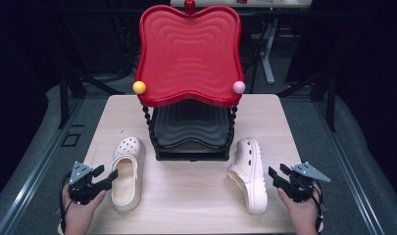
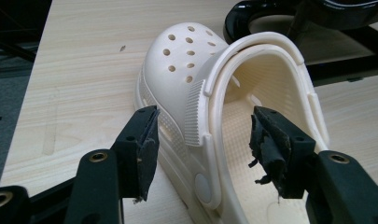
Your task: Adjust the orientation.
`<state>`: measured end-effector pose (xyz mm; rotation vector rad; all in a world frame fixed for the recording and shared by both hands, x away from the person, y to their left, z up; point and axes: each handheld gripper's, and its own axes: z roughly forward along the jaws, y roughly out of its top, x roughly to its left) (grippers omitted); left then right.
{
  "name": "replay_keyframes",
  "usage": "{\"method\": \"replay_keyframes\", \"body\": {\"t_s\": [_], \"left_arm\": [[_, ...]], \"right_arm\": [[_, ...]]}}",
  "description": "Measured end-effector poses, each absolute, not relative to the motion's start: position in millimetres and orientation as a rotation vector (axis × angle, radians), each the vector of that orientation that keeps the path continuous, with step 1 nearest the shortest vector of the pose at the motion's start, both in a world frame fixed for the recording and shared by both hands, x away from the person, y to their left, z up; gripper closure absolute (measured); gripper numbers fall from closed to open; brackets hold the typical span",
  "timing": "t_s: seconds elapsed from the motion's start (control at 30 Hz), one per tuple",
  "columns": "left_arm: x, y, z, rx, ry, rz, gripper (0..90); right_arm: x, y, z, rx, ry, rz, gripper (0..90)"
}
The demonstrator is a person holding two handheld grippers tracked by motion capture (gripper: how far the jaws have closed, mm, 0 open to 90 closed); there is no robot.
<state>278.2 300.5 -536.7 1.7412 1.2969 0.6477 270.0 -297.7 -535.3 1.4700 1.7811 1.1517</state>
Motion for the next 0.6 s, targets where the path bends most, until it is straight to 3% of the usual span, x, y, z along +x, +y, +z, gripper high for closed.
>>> {"method": "replay_keyframes", "body": {"t_s": [0.6], "left_arm": [[278.7, 298.4, -536.8, 1.76, 1.299, 0.678, 47.7]], "right_arm": [[271.8, -298.3, -539.7, 1.494, 1.79, 1.166, 50.1]]}}
